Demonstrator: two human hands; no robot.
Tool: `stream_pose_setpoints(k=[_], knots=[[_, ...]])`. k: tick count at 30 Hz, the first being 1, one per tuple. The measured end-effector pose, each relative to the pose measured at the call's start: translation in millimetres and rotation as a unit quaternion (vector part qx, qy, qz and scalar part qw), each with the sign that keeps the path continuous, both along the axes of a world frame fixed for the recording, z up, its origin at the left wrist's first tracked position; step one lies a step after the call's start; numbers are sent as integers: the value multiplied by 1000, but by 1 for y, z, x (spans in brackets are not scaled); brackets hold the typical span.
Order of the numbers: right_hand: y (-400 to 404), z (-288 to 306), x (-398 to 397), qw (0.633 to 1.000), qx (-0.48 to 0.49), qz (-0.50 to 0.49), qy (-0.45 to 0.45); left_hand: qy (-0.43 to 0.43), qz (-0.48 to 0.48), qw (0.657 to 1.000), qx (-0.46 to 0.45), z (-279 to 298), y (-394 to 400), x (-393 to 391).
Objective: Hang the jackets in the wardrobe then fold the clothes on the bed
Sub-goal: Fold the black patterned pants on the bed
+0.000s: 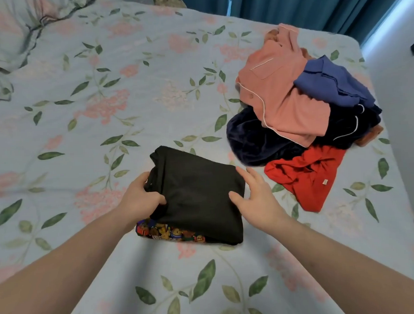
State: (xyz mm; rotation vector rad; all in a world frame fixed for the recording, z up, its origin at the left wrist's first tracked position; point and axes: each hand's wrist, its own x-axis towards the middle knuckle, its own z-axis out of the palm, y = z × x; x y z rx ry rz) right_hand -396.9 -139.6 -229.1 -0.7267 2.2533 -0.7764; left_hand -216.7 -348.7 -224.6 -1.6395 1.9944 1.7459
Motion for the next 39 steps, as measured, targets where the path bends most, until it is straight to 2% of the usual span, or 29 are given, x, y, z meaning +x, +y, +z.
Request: stream_pose_setpoints(k=[5,7,9,12,14,17,23,34,39], knots=[[-12,-33,22,992,104,55,-34,-75,-5,997,-15,-30,-19,9],[-19,-50,35,989,127,68,-30,-86,-15,994,-58,-36,-21,0],[-27,-64,46,987,146,60,-15,-75,-31,986,-143,-39,-20,-12],[-36,-78,49,988,149,39,-8,-51,-150,943,-294,-48,-10,-23],[-37,-86,47,990,137,27,-9,-79,-261,901,-338,-66,-6,-21],[-34,-100,52,991,130,20,28,-144,-308,889,-305,-100,-9,-6],[-35,-122,62,989,87,-20,121,-138,-290,910,-261,-139,-15,-5],[-32,-174,63,980,50,-52,183,-69,-245,896,-364,-186,-13,-2],[-31,-177,63,981,40,-50,184,-56,-237,891,-383,-189,-13,0]])
